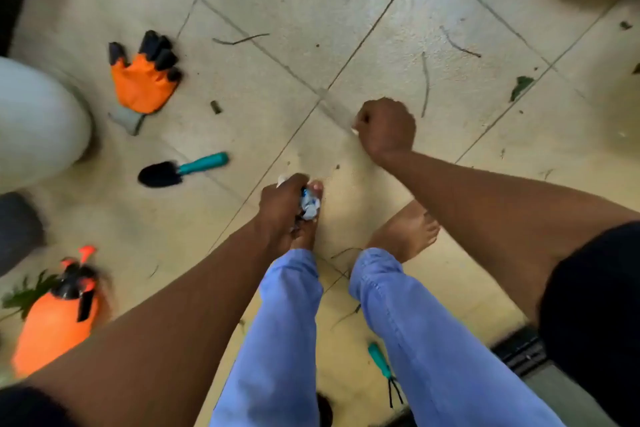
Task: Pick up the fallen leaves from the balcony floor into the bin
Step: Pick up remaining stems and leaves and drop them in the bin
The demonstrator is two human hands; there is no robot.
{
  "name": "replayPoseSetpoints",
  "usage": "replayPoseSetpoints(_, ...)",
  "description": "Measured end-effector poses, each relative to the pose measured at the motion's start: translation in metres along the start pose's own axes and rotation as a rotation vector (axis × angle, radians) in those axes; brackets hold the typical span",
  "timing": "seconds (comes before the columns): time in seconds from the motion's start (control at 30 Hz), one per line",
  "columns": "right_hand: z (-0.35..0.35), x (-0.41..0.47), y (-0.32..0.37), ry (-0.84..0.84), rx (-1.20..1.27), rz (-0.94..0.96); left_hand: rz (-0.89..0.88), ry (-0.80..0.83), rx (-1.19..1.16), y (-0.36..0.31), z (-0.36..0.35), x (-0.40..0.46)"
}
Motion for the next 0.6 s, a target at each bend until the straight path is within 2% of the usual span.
replayPoseSetpoints(0.13, 0.037, -0.057, 0.032, 0.096, 0.297, 0.11, -0.051, -0.027, 0.003, -0.016, -0.013, -0.063)
replayPoseSetpoints(0.23, 0.074, -0.12, 0.056, 0.074, 0.479, 0.177, -0.095, -0.019, -0.168, -0.032, -0.022, -0.102)
replayPoseSetpoints(0.4, 0.147, -0.225, 0.099, 0.031, 0.81, 0.159, -0.179, -0.003, -0.459, -0.08, -0.053, -0.18)
replayPoseSetpoints(0.5, 0.201, -0.282, 0.12, -0.085, 0.895, 0.157, -0.197, 0.099, -0.634, -0.101, -0.085, -0.231)
replayPoseSetpoints(0.6, 0.255, -0.321, 0.126, -0.207, 1.015, 0.069, -0.18, 0.175, -0.771, -0.119, -0.125, -0.293)
Point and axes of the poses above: each hand's wrist, its own x-axis towards the middle knuckle, its own z-axis out of the back of the hand, y = z × x, the point moved 5 cm from there along x, towards the middle knuckle, and after that the axes turned 15 degrees about y, right-handed, at the moved point
